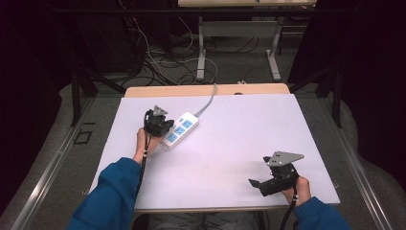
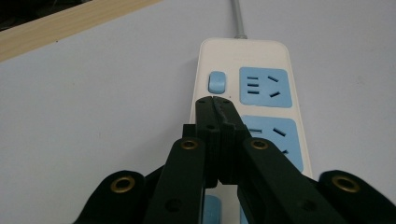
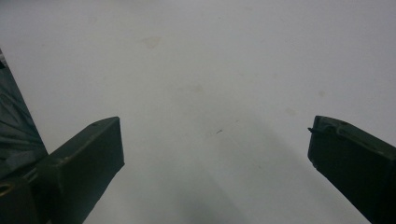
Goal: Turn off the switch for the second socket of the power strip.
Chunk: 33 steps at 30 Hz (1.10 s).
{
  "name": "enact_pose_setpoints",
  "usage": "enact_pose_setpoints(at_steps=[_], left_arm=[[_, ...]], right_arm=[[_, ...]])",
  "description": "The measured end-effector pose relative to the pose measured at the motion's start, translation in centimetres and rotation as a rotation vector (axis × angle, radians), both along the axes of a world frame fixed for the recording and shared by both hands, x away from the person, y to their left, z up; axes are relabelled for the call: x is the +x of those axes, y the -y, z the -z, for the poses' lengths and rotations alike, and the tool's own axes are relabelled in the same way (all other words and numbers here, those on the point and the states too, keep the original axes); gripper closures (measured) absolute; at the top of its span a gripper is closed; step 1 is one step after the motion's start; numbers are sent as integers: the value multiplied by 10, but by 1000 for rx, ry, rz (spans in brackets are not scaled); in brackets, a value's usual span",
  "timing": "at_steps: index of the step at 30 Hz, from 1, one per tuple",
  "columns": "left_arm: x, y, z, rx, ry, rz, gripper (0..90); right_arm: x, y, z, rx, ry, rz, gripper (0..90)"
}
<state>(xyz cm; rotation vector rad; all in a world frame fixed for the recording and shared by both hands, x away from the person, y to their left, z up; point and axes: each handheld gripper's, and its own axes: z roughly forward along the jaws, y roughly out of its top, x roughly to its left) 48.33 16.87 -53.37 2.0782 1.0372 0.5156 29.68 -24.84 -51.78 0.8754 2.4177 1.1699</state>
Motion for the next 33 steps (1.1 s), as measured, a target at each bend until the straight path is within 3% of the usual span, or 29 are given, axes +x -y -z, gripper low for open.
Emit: enact_pose_setpoints(at_steps=[13, 19, 22, 33], left_arm=[[4, 3, 6, 30, -12, 20, 900], [5, 1, 7, -7, -22, 30, 900], [4, 3, 7, 11, -12, 34, 900], [5, 1, 8, 5, -6, 33, 900]], right_arm=[[0, 0, 0, 0, 3, 4, 32], [0, 0, 0, -2, 2, -1, 32], [0, 0, 0, -5, -2, -4, 33], [-1, -1, 0, -9, 8, 2, 34]])
